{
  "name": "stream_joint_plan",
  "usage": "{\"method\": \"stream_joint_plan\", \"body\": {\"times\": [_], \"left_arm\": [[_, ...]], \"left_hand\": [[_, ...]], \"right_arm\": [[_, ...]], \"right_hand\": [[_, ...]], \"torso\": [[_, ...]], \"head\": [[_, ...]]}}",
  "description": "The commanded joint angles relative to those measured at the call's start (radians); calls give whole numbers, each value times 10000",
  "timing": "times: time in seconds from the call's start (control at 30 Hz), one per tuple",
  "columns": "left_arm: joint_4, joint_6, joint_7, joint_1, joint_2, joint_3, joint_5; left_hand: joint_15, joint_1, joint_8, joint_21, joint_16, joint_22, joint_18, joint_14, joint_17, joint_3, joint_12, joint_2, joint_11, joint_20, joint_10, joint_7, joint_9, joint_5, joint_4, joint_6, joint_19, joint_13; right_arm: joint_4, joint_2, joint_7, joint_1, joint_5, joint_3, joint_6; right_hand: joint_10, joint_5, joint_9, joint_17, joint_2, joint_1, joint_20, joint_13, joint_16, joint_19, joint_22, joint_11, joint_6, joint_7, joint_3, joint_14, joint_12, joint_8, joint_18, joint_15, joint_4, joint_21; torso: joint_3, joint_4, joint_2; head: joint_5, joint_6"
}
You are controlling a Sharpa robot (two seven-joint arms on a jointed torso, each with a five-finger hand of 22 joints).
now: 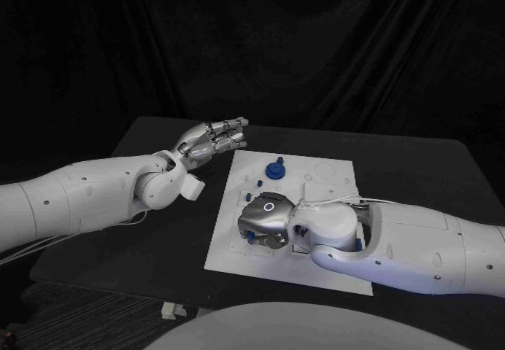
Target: Assemble the parts on the task board
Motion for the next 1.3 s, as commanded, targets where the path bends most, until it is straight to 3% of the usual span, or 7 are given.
{"method": "stream_joint_plan", "body": {"times": [0.03, 0.63, 0.77, 0.83, 0.93, 1.03, 1.3], "left_arm": [[-9, 121, 80, -15, 30, 11, 72], [-78, 138, 18, -24, 70, 11, 72], [-86, 141, 6, -26, 74, 11, 72], [-90, 142, -1, -28, 75, 11, 72], [-96, 143, -10, -30, 75, 11, 72], [-103, 145, -16, -34, 70, 11, 72], [-96, 144, -30, -46, 20, 11, 72]], "left_hand": [[-14, 25, 41, -38, -6, -4, -99, -85, -9, 23, -66, 81, 53, -15, -8, 36, -1, 52, -19, -57, 34, 0], [-1, 31, 43, -38, 0, -11, -107, -83, -7, 65, -77, 119, 58, -13, -16, 42, 1, 64, -35, -50, 40, -1], [-1, 31, 43, -38, 0, -11, -107, -83, -7, 65, -77, 119, 58, -13, -16, 42, 1, 64, -35, -50, 40, -1], [-1, 31, 43, -38, 0, -11, -107, -83, -7, 65, -77, 119, 58, -13, -16, 42, 1, 64, -35, -50, 40, -1], [3, 35, 42, -40, -1, -21, -110, -87, -8, 81, -84, 132, 58, -13, -20, 43, 0, 68, -42, -58, 38, -2], [3, 35, 42, -40, -1, -21, -110, -87, -8, 81, -84, 132, 58, -13, -20, 43, 0, 68, -42, -58, 38, -2], [3, 35, 42, -40, -1, -21, -110, -87, -8, 81, -84, 132, 58, -13, -20, 43, 0, 68, -42, -58, 38, -2]], "right_arm": [[-20, -32, -174, -66, 150, -35, 176], [-29, -8, -155, -75, 195, -35, 34], [-40, -22, -207, -75, 196, -35, 39], [-50, -41, -222, -75, 196, -35, -9], [-56, -75, -219, -75, 196, -36, -148], [-47, -153, -185, -75, 196, -36, -497], [482, -977, 19, 113, 310, -17, -1945]], "right_hand": [[179, -26, -7, -20, -7, -111, 41, 33, -28, -10, 1155, -87, 29, 14, 41, -90, 12, -43, -132, -19, 1, 3], [181, -188, -9, -211, -16, -224, 50, 41, -189, -90, 1110, -91, 43, 4, 39, -187, -2, -43, -97, -20, 39, -173], [-453, -371, -220, -446, -155, -511, 127, -40, -405, -265, 1026, 35, -803, 44, 10, -370, -137, -133, -61, 61, 196, -547], [-1101, -514, -439, -599, -268, -705, 166, -65, -545, -389, 970, 127, -1769, -218, -67, -502, -132, -106, -25, 107, 288, -813], [-2344, -733, -499, -785, -289, -916, 185, -24, -683, -577, 893, 278, -3890, -972, -536, -694, -88, -158, 54, 75, 270, -1213], [-3154, -872, -608, -867, -300, -959, 212, -18, -697, -643, 859, 351, -5904, -1262, -1253, -785, -57, -272, 84, 106, 497, -1421], [-3757, -965, -574, -957, -483, -857, 210, -19, -709, -692, 832, 306, -5903, -1428, -1738, -872, 46, -213, 105, 82, 1310, -1626]], "torso": [[-5, -6, -4], [-6, -5, -18], [-8, -3, -12], [-11, -4, -13], [-11, -2, -7], [-9, -2, -3], [-5, -6, -11]], "head": [[0, 0], [-14, 0], [-10, 0], [-2, 0], [-16, 0], [-25, 0], [-53, 0]]}}
